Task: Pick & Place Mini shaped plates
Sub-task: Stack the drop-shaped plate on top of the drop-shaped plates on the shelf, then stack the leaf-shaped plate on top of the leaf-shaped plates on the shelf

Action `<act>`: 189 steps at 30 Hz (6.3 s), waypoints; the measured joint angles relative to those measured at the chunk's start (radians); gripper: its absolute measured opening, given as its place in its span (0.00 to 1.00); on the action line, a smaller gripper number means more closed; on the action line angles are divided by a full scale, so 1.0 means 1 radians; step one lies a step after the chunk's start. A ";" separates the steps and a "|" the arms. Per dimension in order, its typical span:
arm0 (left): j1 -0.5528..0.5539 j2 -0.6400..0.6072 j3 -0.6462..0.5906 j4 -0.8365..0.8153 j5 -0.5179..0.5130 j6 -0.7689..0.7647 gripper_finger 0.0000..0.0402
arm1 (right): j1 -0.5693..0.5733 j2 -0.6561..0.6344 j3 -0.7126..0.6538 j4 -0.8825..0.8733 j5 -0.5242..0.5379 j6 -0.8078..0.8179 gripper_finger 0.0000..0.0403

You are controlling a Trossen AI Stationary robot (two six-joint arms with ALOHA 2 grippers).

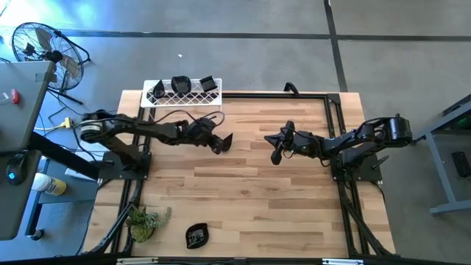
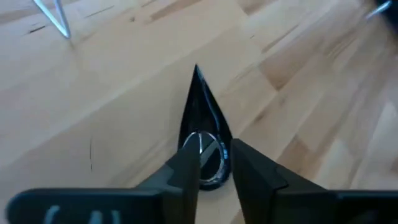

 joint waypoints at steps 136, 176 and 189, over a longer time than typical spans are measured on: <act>0.737 -0.437 0.292 -0.939 -0.423 0.063 0.14 | 0.000 0.000 0.000 0.008 -0.046 -0.018 0.01; 0.737 -0.465 0.292 -0.974 -0.342 0.146 0.12 | 0.000 0.000 0.000 0.008 -0.046 -0.018 0.01; 0.738 -0.480 0.292 -0.989 -0.320 0.196 0.20 | 0.000 0.000 0.000 0.008 -0.046 -0.018 0.01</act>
